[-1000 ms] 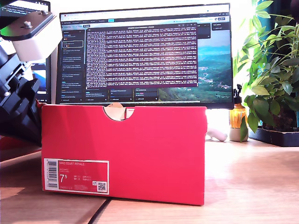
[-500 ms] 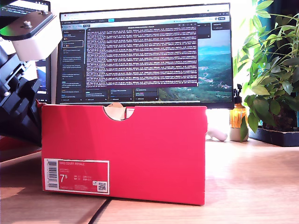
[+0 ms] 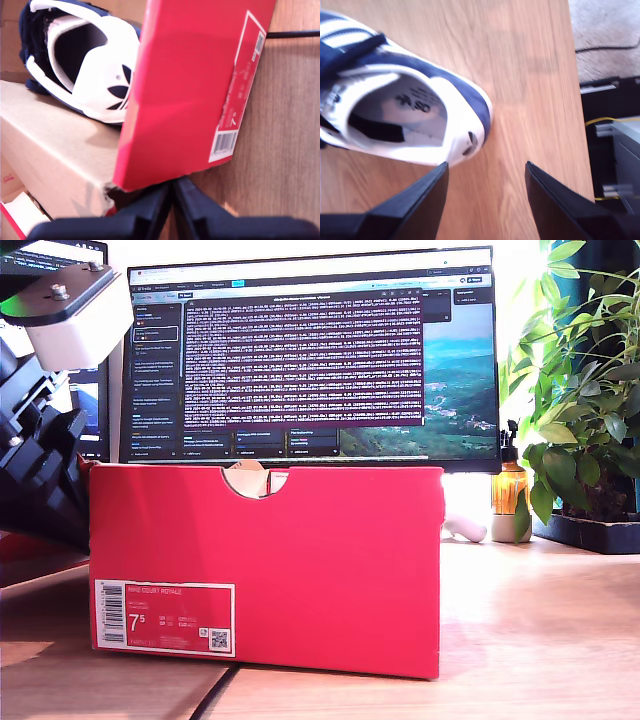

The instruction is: Pack the blue shoes by picking the first shoe and placing it inside the red shoebox, left side, then picking and rotating the second shoe and placing it in the shoebox

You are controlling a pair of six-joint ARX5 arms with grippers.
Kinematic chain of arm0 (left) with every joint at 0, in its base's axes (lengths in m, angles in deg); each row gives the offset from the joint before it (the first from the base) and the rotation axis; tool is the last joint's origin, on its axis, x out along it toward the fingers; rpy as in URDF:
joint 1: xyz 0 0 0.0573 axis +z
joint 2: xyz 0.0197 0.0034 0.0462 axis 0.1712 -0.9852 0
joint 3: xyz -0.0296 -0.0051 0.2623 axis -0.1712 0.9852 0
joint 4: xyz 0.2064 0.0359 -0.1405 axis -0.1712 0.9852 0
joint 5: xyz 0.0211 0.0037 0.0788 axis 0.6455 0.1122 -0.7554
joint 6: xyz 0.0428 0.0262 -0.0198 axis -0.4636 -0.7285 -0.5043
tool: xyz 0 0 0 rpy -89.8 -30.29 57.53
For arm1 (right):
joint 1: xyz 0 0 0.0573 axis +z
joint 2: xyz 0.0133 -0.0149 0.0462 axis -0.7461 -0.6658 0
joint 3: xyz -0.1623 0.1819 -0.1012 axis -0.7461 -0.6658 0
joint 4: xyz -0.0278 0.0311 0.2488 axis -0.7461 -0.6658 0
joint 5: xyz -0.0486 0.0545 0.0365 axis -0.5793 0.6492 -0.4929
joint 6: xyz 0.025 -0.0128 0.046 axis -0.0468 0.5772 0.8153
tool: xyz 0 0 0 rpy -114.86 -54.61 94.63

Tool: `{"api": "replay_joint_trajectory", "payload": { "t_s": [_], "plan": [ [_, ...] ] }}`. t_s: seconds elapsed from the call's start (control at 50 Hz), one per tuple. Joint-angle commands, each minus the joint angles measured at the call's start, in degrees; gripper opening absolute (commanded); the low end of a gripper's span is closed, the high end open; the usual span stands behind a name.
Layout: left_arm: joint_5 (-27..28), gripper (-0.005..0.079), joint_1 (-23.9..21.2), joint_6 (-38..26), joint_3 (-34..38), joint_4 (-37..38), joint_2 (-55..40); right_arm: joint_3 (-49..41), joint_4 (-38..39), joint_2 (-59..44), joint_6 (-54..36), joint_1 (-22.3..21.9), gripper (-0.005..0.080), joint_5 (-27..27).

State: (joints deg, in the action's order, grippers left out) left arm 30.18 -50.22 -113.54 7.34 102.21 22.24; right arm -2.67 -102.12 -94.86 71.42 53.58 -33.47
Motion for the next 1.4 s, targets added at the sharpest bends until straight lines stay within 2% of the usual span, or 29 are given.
{"api": "replay_joint_trajectory", "payload": {
  "t_s": [0.0,0.2,0.34,0.6,0.78,0.88,0.94,1.02,1.18,1.28,1.38],
  "plan": [
    [0.28,-0.0018,-0.04,0.42,-0.57,-1.29,-0.26,0.33,0.81,-0.20,0.11,-0.09,0.0444,-2.01],
    [0.28,-0.0018,-0.04,0.42,-0.57,-1.29,-0.26,0.33,4.66,-1.25,0.04,-0.79,0.0444,-5.49],
    [0.28,-0.0018,-0.04,0.42,-0.57,-1.29,-0.26,0.33,4.92,-4.66,-0.24,-1.73,0.0444,-2.32],
    [0.28,-0.0018,-0.04,0.42,-0.57,-1.29,-0.26,0.31,7.23,-11.43,-0.20,-2.25,0.0423,-2.19],
    [0.28,-0.0018,-0.04,0.42,-0.57,-1.29,-0.26,0.31,7.54,-16.22,-0.07,-3.91,0.0399,0.98],
    [0.28,-0.0018,-0.04,0.42,-0.57,-1.29,-0.26,0.31,7.41,-17.99,0.57,-4.44,0.0328,2.34],
    [0.28,-0.0018,-0.04,0.42,-0.57,-1.29,-0.26,0.31,7.17,-18.49,2.27,-4.70,0.0208,2.93],
    [0.28,-0.0018,-0.04,0.42,-0.57,-1.27,-0.26,0.31,6.29,-18.84,4.94,-4.70,-0.0005,3.32],
    [0.28,-0.0018,-0.04,0.42,-0.57,-1.29,-0.26,0.31,5.20,-18.78,7.56,-4.70,-0.0012,3.78],
    [0.28,-0.0018,-0.04,0.42,-0.57,-1.29,-0.26,0.33,3.80,-17.44,5.90,-4.68,-0.0012,6.56],
    [0.28,-0.0018,-0.04,0.42,-0.57,-1.29,-0.26,0.35,1.84,-15.43,4.13,-4.11,-0.0012,6.64]
  ]
}}
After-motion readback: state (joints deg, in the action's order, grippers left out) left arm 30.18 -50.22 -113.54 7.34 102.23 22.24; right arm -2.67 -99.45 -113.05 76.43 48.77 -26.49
